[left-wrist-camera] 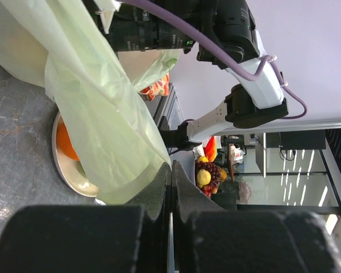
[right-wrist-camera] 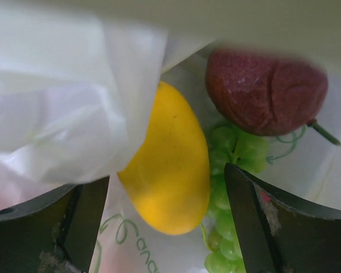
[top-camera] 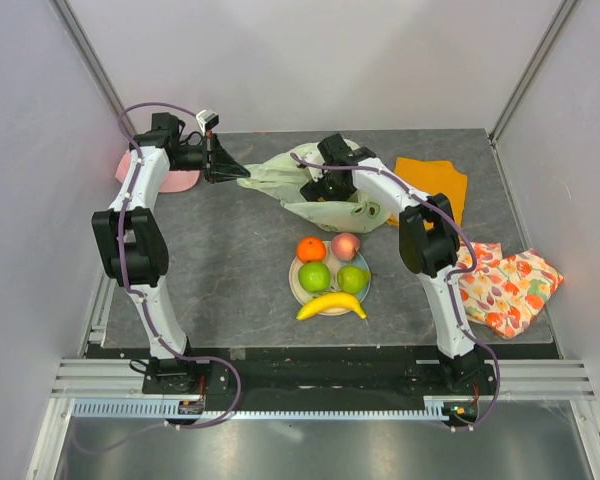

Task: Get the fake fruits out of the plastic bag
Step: Take out the fake fruit from the plastic bag.

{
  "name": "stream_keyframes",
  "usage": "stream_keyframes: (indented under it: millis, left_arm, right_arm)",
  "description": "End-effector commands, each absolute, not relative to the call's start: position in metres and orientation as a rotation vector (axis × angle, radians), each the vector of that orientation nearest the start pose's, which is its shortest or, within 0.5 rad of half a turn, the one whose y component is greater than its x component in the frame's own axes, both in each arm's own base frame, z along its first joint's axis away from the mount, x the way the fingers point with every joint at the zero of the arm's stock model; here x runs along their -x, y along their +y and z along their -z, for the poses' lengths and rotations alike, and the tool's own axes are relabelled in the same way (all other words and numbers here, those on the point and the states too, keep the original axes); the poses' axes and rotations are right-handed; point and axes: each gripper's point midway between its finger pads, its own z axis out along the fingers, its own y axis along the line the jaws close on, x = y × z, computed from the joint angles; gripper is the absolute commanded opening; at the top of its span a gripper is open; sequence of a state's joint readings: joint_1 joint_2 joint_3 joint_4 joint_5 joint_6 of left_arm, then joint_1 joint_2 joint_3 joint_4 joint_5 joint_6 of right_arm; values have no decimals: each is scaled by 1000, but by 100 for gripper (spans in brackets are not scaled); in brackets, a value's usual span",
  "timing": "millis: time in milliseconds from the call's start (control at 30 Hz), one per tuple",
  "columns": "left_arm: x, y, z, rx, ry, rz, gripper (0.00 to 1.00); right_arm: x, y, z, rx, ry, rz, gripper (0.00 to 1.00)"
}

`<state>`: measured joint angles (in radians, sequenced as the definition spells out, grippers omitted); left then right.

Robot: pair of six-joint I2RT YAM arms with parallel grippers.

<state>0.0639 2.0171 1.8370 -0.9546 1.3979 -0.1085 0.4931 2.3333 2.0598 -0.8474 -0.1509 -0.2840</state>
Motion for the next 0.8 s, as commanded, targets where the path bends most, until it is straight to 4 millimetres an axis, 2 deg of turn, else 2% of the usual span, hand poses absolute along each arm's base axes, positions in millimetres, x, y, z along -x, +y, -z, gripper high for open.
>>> stream_keyframes:
  millis: [0, 33, 67, 167, 200, 267, 300, 333, 367, 467, 633, 767]
  left_arm:
    - [-393, -149, -284, -263, 2119, 1804, 2]
    - [-394, -149, -283, -260, 2123, 1802, 2]
    - [-394, -149, -283, -261, 2123, 1799, 2]
    - [-394, -149, -281, -257, 2130, 1791, 2]
    - [-394, -149, -280, -258, 2131, 1789, 2]
    - [-396, -148, -278, -258, 2137, 1772, 2]
    - [-397, -148, -279, -263, 2135, 1765, 2]
    - [-398, -148, -278, -260, 2137, 1766, 2]
    - [-399, -148, -280, -267, 2132, 1762, 2]
    - [-403, -149, -281, -270, 2129, 1759, 2]
    - [-403, -150, -286, -281, 2120, 1753, 2]
    - [-406, -150, -289, -288, 2112, 1750, 2]
  right_arm:
    - [-463, 262, -37, 1078, 2492, -214, 83]
    - [-469, 265, -39, 1077, 2474, -212, 79]
    - [-472, 267, -42, 1076, 2463, -212, 70]
    - [-480, 274, -72, 1075, 2387, -229, 54]
    - [-481, 277, -94, 1077, 2338, -249, 51]
    - [-476, 279, -120, 1095, 2283, -285, 44]
    - [-469, 281, -146, 1102, 2232, -321, 43]
    - [-464, 282, -157, 1127, 2198, -352, 43]
    - [-456, 278, -177, 1128, 2160, -384, 42]
    - [-439, 276, -208, 1118, 2090, -487, 41]
    - [-412, 288, -238, 1088, 2021, -720, 42]
    - [-405, 294, -253, 1056, 2013, -803, 41]
